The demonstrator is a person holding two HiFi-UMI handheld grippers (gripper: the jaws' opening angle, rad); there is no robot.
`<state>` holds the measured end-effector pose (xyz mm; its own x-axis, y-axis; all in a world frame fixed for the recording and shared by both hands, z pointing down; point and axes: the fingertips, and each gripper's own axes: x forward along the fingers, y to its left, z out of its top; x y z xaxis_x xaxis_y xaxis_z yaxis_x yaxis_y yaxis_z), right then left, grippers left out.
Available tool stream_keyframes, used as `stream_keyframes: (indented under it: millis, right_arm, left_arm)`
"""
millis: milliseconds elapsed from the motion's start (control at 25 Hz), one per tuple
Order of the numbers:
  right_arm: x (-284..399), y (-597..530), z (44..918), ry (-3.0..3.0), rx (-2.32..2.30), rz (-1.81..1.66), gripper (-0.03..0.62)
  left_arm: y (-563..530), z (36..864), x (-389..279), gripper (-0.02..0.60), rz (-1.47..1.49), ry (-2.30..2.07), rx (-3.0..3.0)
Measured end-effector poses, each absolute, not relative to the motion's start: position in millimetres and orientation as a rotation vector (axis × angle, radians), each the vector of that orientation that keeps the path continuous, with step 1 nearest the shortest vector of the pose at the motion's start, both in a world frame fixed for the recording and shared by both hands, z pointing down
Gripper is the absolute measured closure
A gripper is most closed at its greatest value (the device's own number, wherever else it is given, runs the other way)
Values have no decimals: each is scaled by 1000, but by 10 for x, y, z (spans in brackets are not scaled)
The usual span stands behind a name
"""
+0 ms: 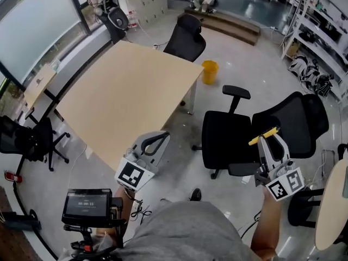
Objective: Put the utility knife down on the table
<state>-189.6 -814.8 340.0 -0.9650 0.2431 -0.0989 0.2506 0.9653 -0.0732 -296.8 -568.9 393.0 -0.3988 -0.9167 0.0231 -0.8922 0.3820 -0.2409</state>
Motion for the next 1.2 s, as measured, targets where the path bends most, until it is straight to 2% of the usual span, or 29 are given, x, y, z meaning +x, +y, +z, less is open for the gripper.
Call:
stream_keyframes:
  millis: [600, 1200]
  right_arm:
    - [-3409, -8131, 3349, 2982, 787, -107, 477]
    - [-4730, -7216, 3256, 2918, 970, -49, 477]
  left_arm:
    - [-5350, 3991, -3458, 577, -314, 2780, -1335]
    - [-4477, 3955, -4217, 577, -341, 2830, -1201]
